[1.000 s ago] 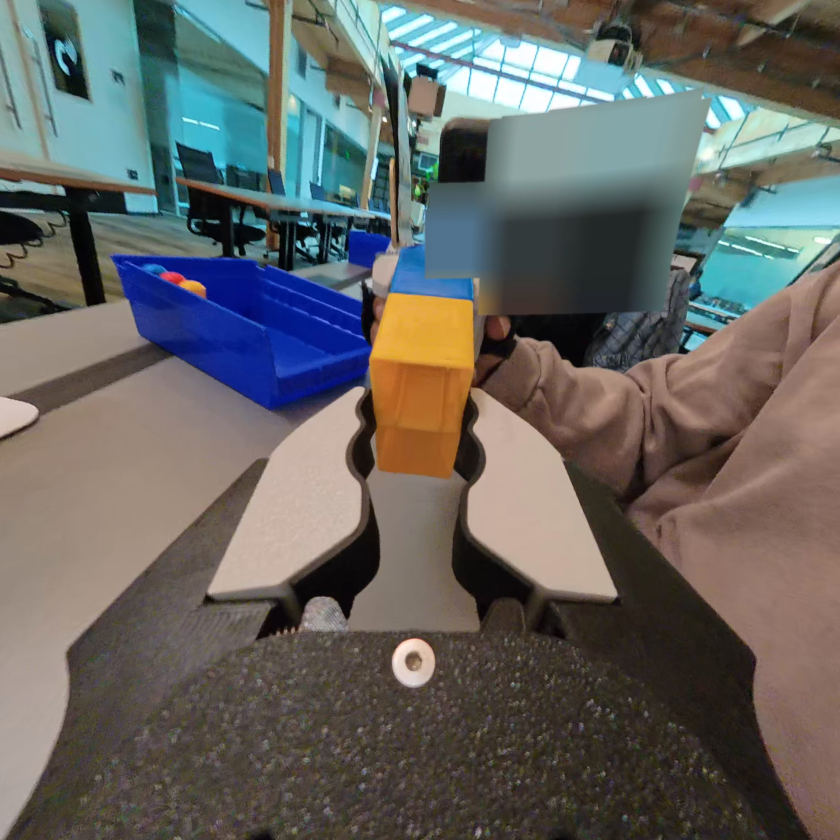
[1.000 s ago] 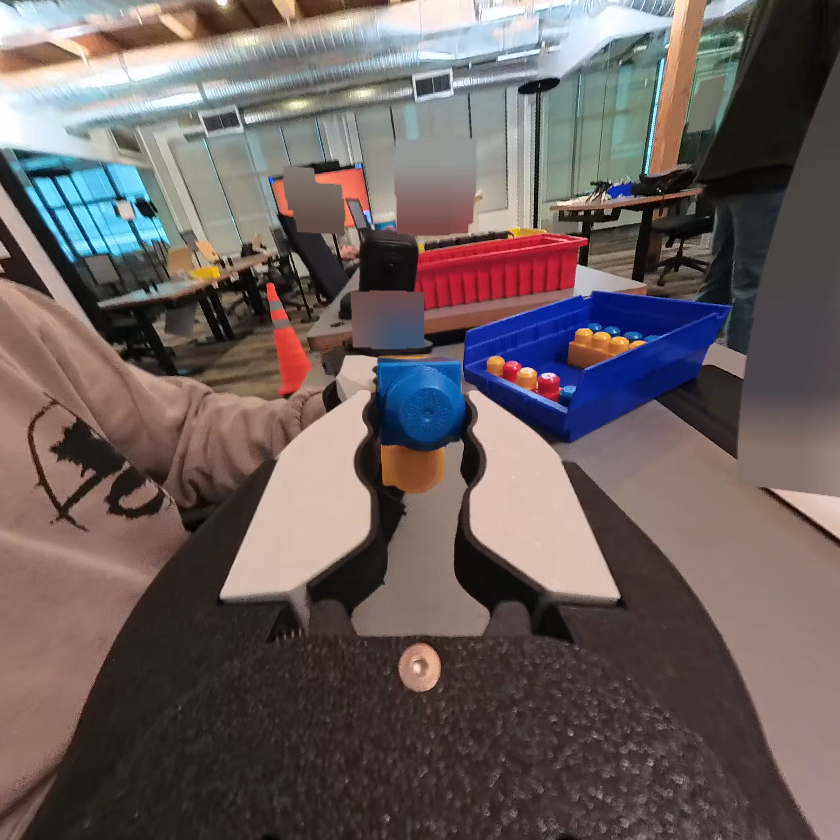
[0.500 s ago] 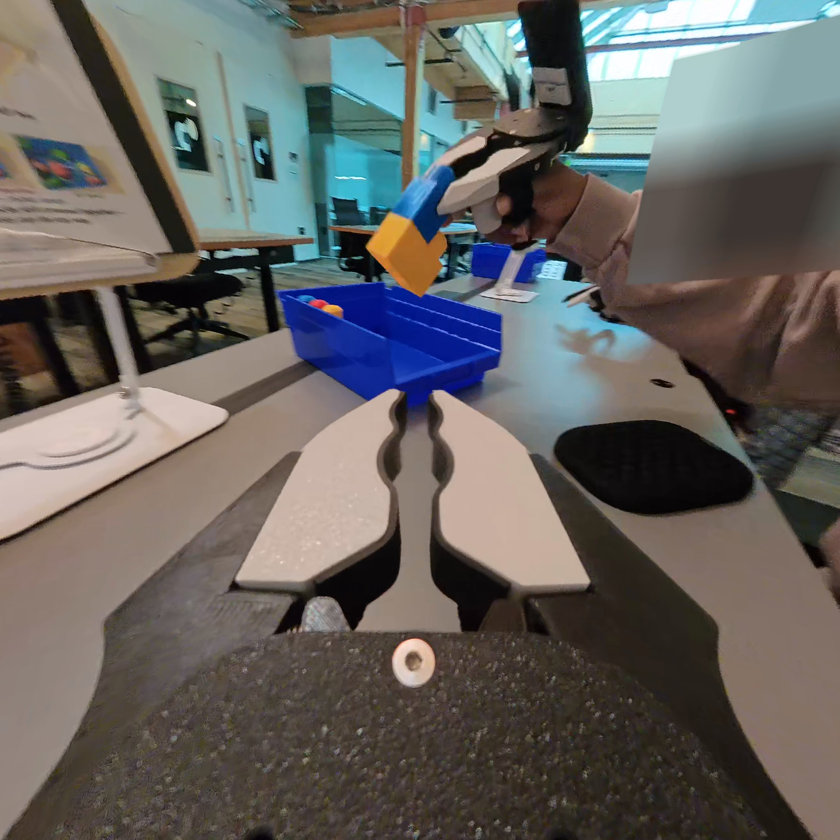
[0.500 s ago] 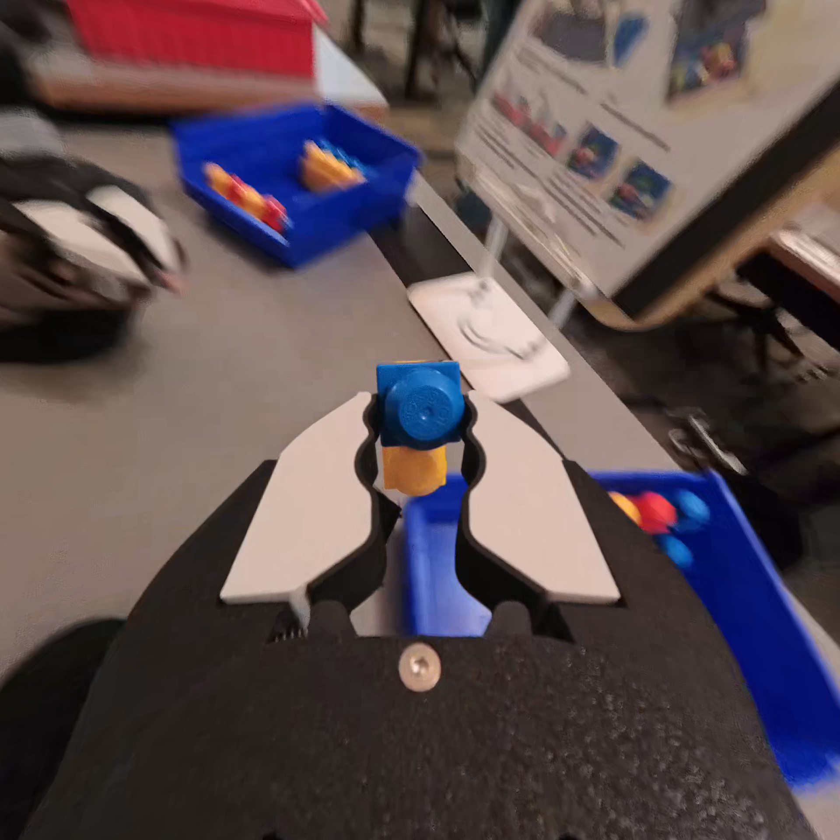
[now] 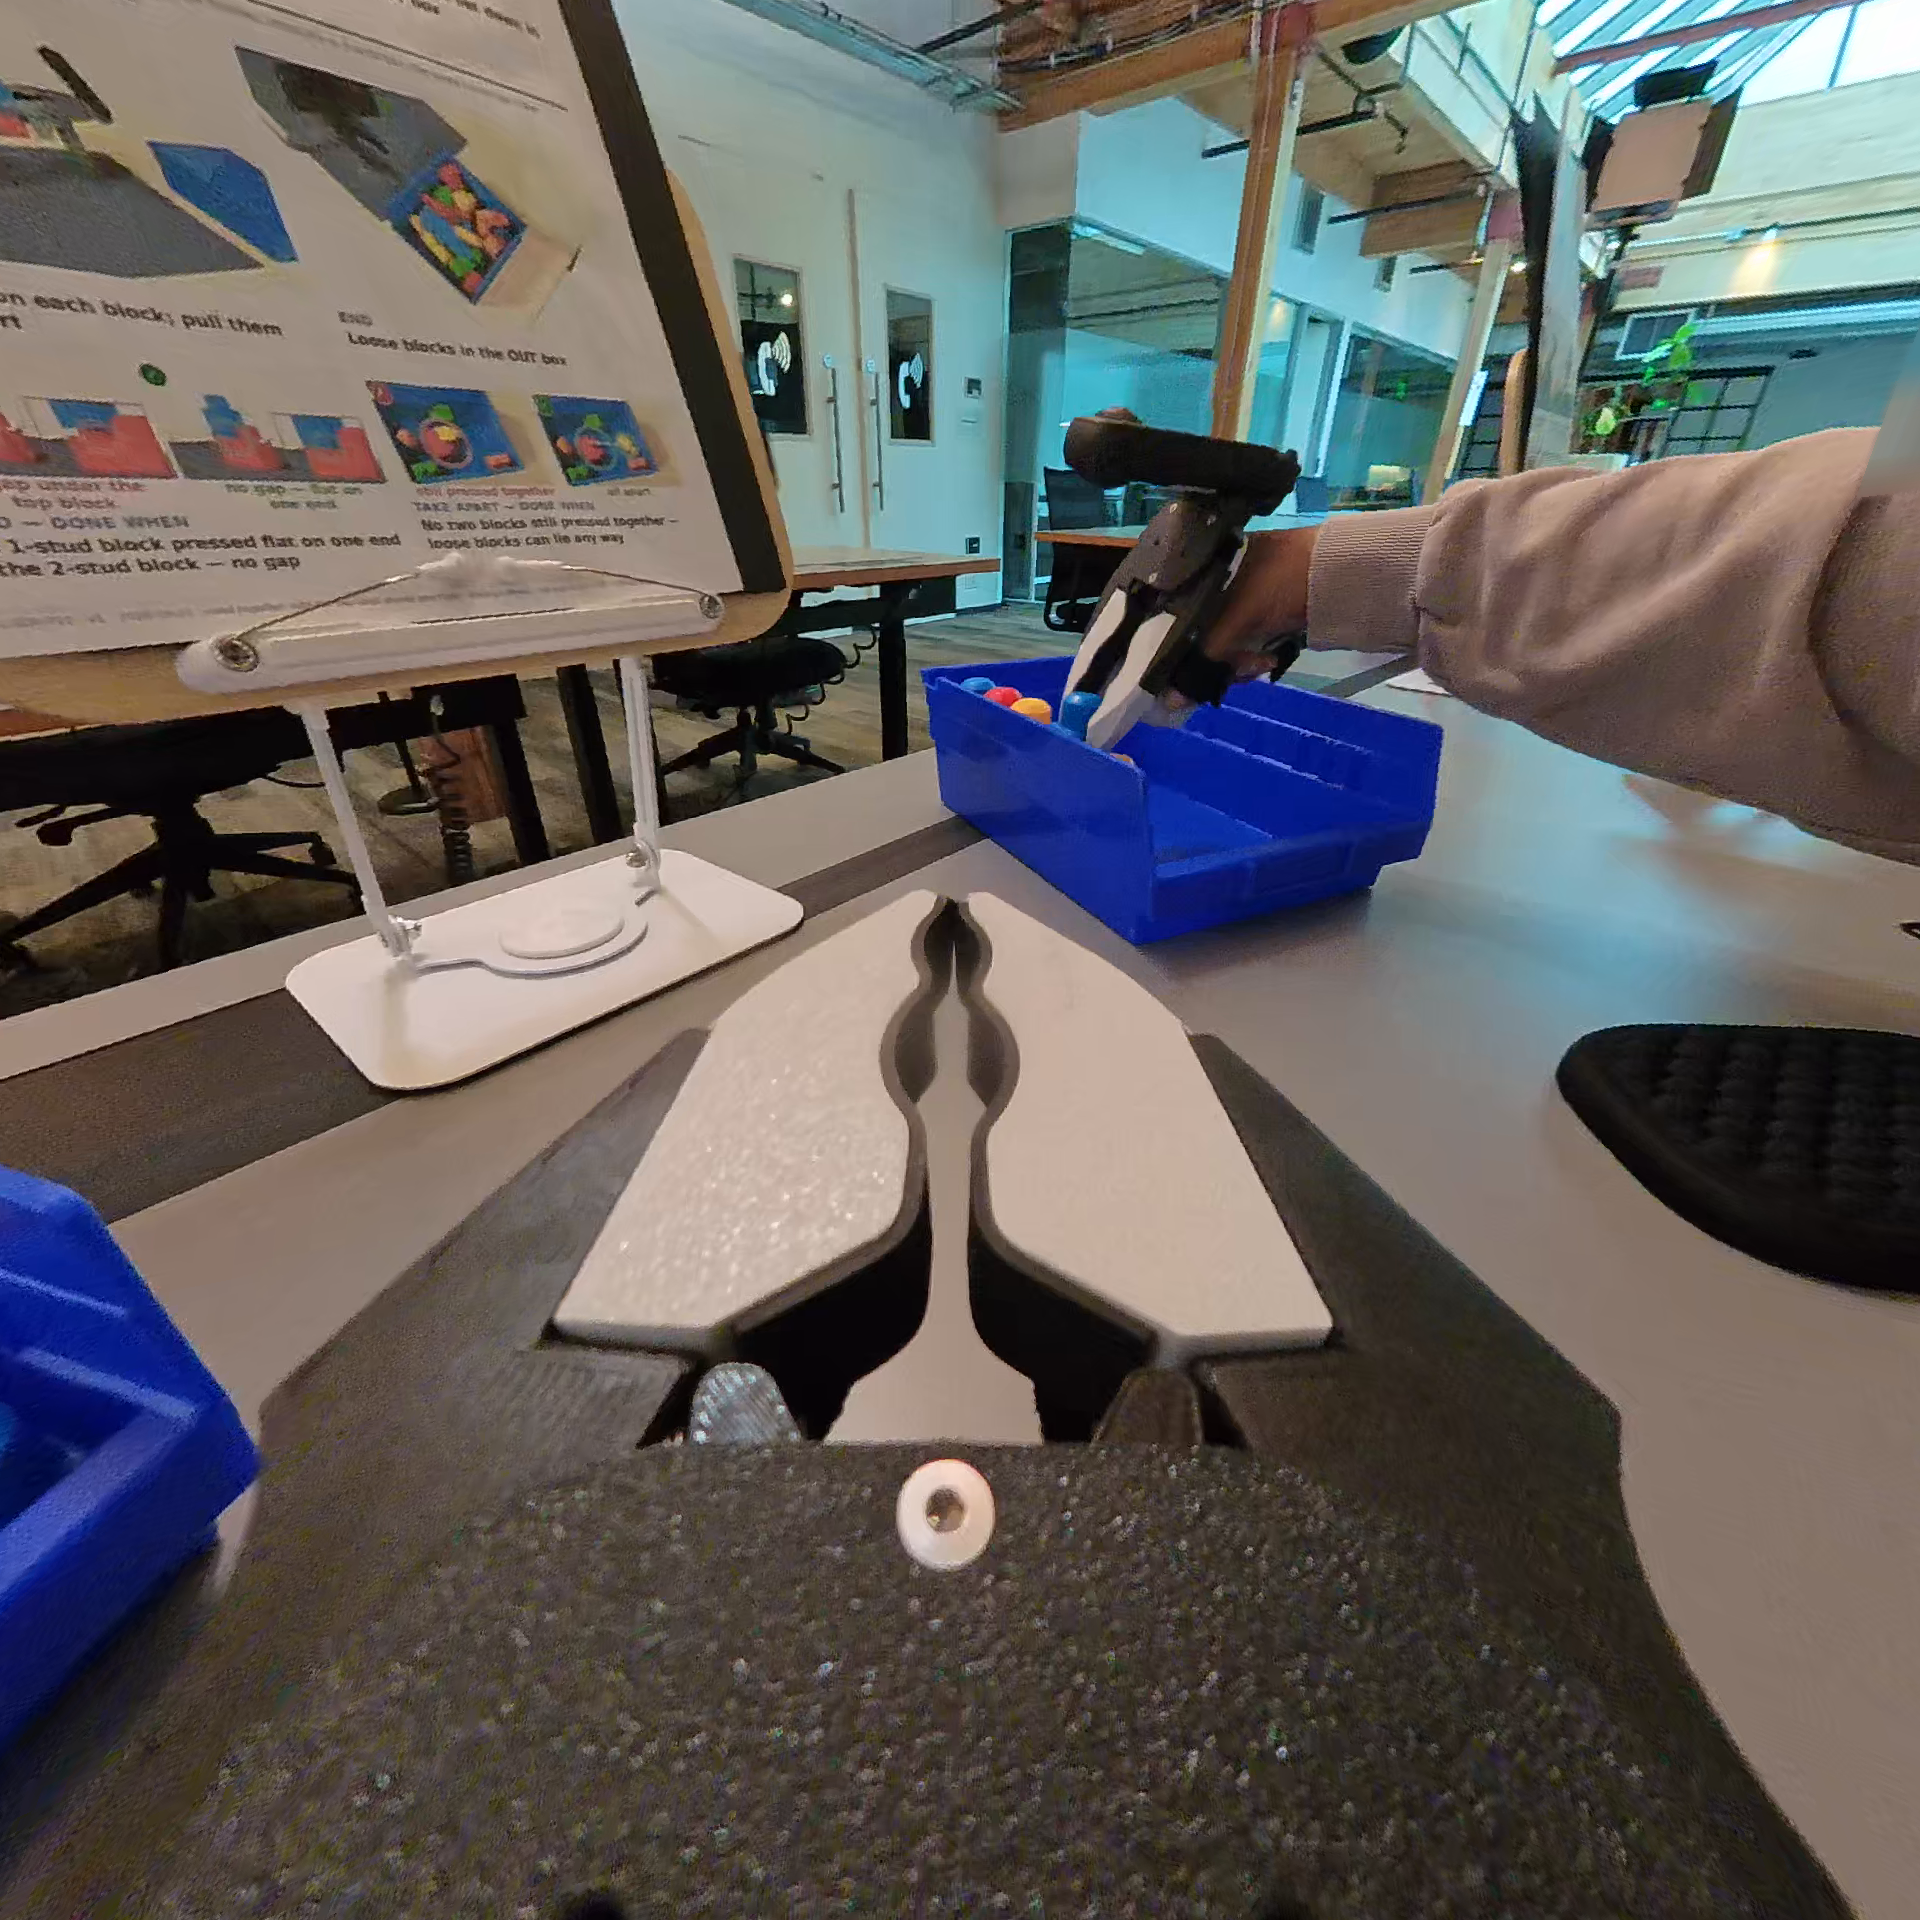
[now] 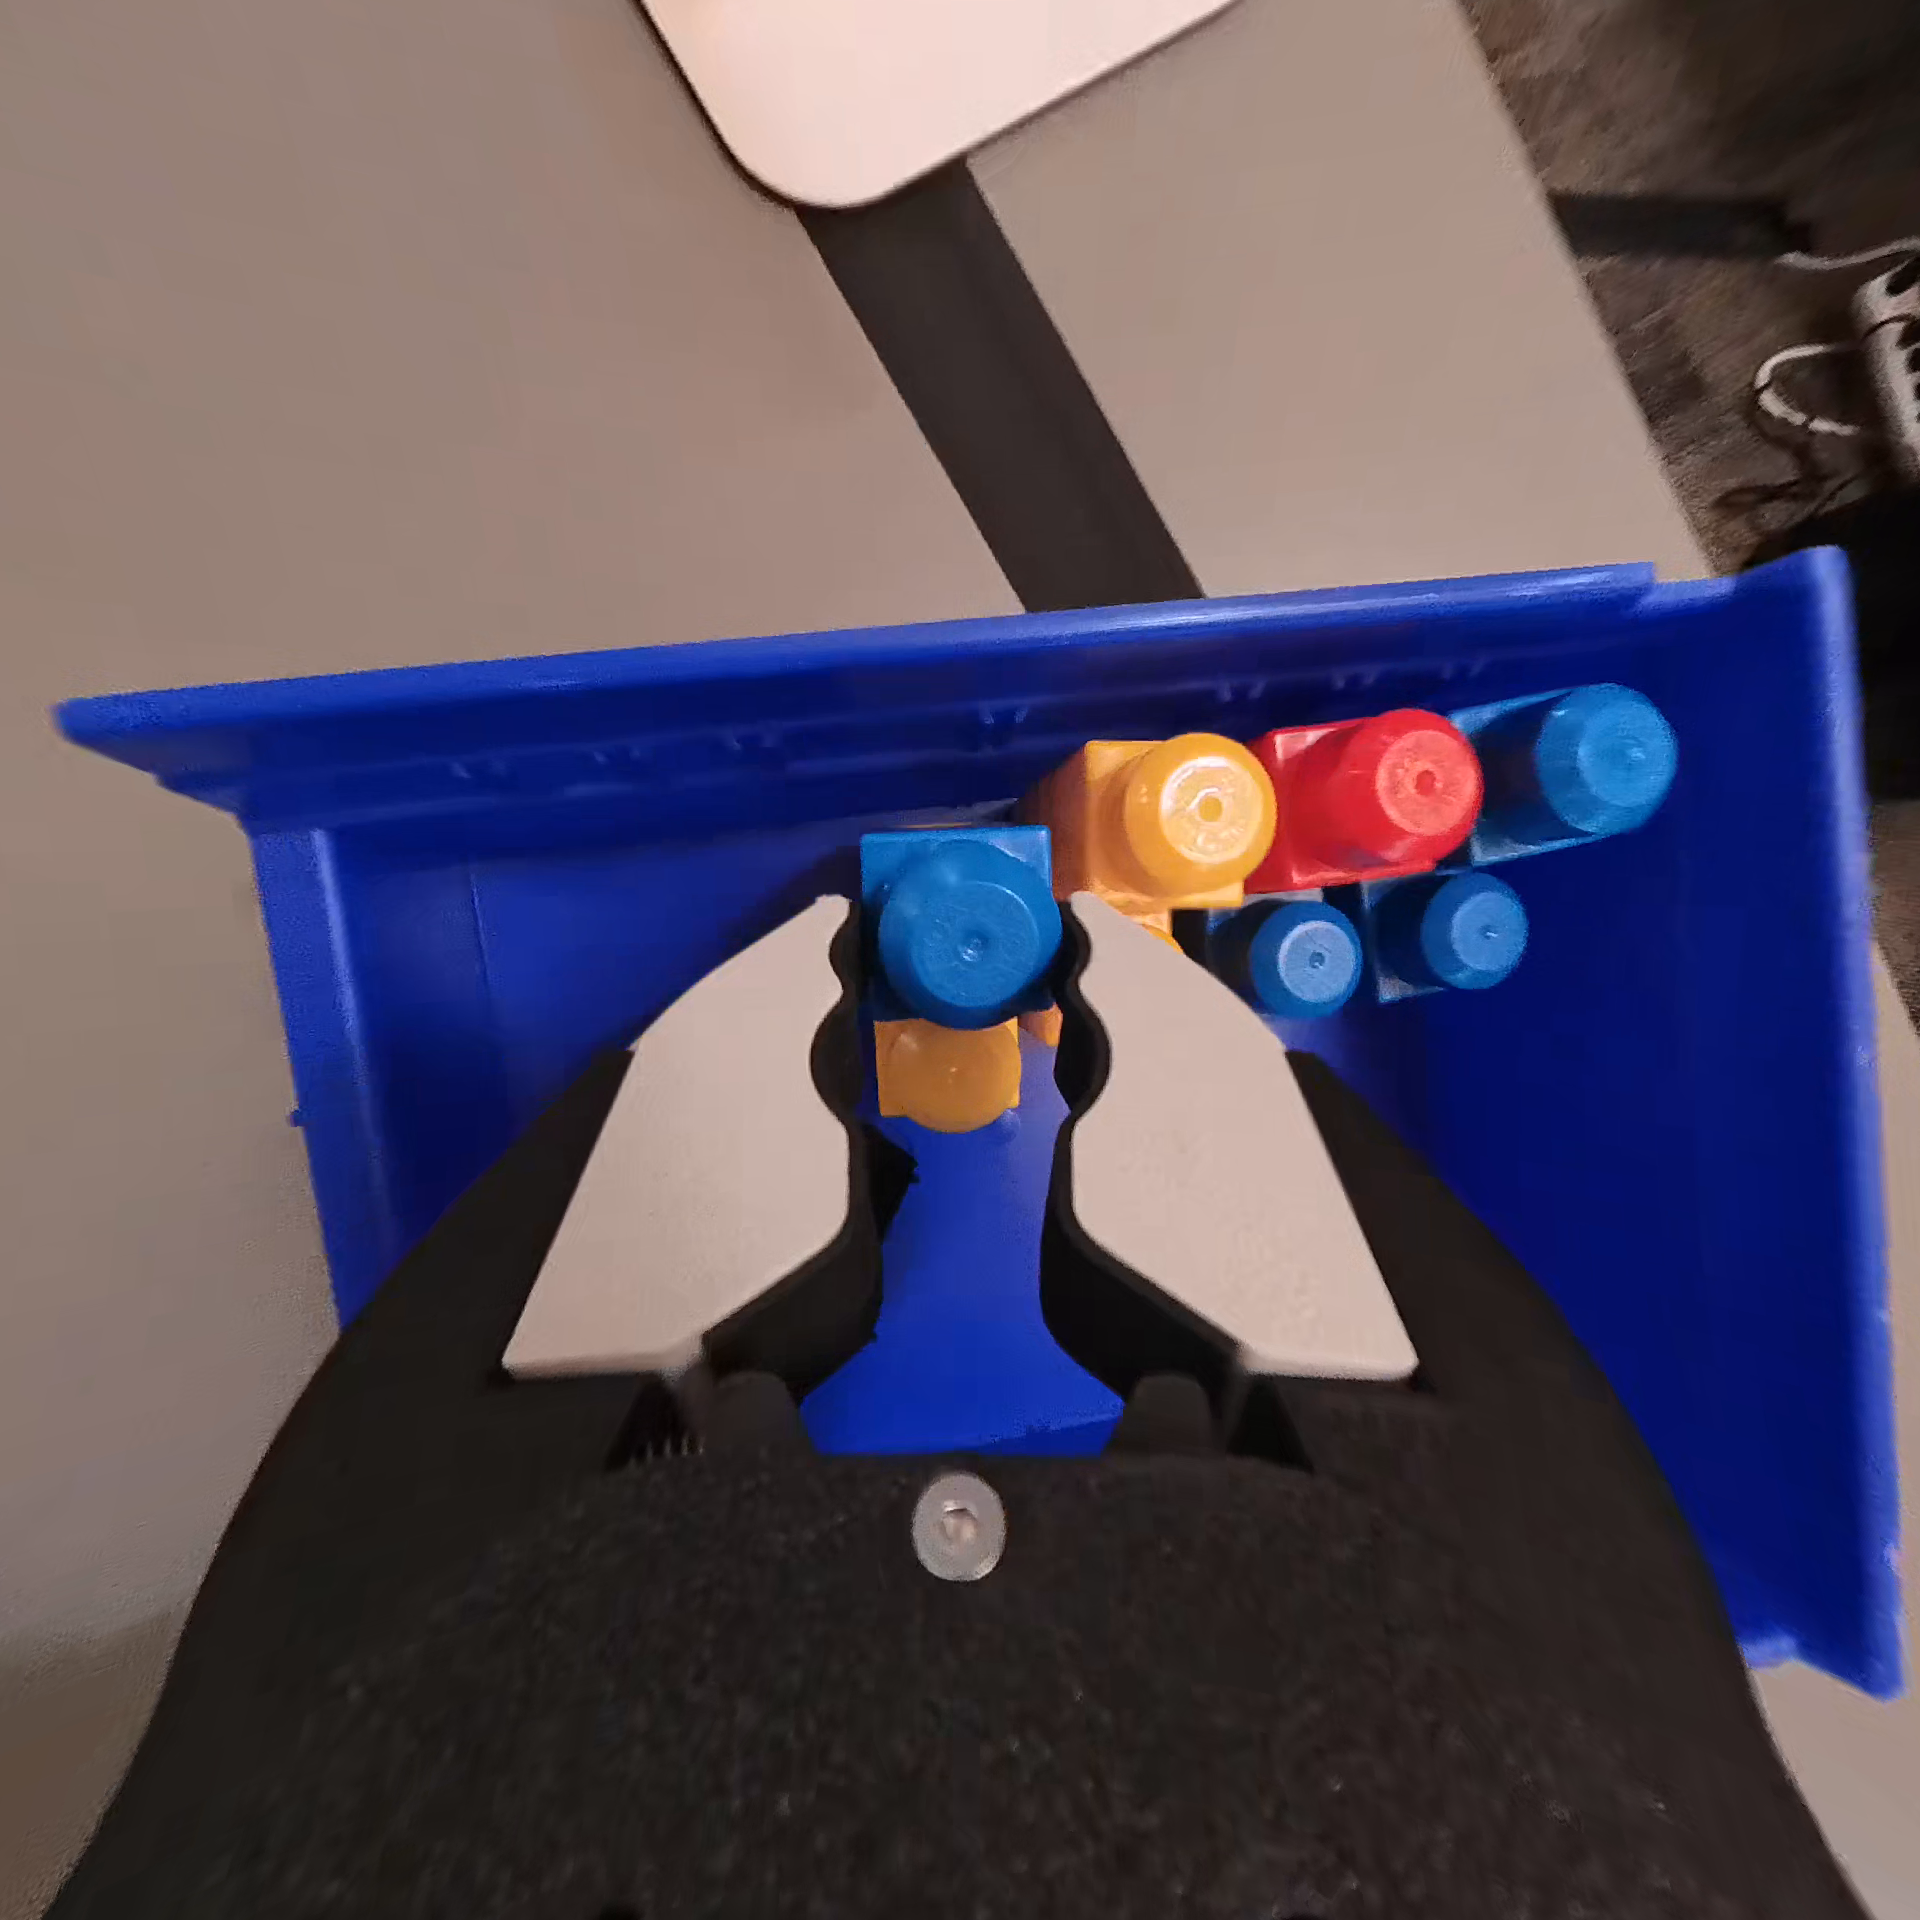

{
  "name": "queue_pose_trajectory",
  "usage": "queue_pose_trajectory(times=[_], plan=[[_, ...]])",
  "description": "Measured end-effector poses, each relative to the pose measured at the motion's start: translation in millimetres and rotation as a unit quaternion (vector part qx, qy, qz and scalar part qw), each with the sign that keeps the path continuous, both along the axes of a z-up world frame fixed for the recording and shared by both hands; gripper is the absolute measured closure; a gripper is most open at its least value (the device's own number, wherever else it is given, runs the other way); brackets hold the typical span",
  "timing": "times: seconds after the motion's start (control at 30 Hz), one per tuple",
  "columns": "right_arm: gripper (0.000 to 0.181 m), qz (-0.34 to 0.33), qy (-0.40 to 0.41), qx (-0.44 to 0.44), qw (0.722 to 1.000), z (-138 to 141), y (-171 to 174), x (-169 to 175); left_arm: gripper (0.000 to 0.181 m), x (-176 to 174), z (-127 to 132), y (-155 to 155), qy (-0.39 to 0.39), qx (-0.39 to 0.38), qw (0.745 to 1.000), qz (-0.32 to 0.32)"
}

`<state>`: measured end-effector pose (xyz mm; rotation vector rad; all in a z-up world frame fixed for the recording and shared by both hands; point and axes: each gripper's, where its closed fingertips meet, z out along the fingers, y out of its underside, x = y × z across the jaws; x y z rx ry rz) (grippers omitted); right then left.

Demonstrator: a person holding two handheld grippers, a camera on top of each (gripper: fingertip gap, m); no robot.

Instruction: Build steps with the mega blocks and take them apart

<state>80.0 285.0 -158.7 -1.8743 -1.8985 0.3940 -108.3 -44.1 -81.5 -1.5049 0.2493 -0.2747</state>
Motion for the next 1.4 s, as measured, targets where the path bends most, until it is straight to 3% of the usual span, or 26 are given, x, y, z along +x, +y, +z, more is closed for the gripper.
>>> queue_pose_trajectory(times=[0.13, 0.3, 0.47, 0.57, 0.63, 0.8, 0.93, 1.03, 1.2, 1.4], plan=[[0.147, 0.008, -0.027, 0.0, 1.0, -15, 5, -8, 0.181, -5, -2, 1, 0.001, -0.004, 1.0, 0.01], [0.141, 0.004, -0.004, -0.001, 1.0, -3, 0, -11, 0.181, -23, -1, 1, -0.006, -0.005, 0.999, 0.051], [0.141, -0.016, 0.188, 0.026, 0.982, 68, -29, -22, 0.179, -73, 6, -1, -0.017, -0.006, 0.991, 0.136], [0.145, -0.056, 0.351, 0.054, 0.933, 118, -61, -19, 0.179, -126, 13, -7, -0.028, -0.012, 0.977, 0.213], [0.15, -0.08, 0.432, 0.054, 0.897, 134, -89, -14, 0.177, -162, 16, -9, -0.039, -0.023, 0.965, 0.258], [0.174, -0.152, 0.514, 0.046, 0.843, 126, -154, -10, 0.17, -234, 8, 2, -0.047, -0.098, 0.94, 0.325], [0.181, -0.168, 0.519, 0.042, 0.837, 111, -191, -17, 0.153, -279, -15, 30, -0.055, -0.184, 0.918, 0.346], [0.181, -0.165, 0.514, 0.055, 0.84, 101, -195, -20, 0.148, -305, -45, 51, -0.057, -0.25, 0.898, 0.357], [0.181, -0.173, 0.514, 0.034, 0.84, 97, -191, -17, 0.143, -316, -94, 71, -0.042, -0.36, 0.864, 0.349], [0.181, -0.175, 0.517, 0.025, 0.837, 94, -190, -14, 0.145, -299, -97, 89, -0.063, -0.391, 0.863, 0.312]])
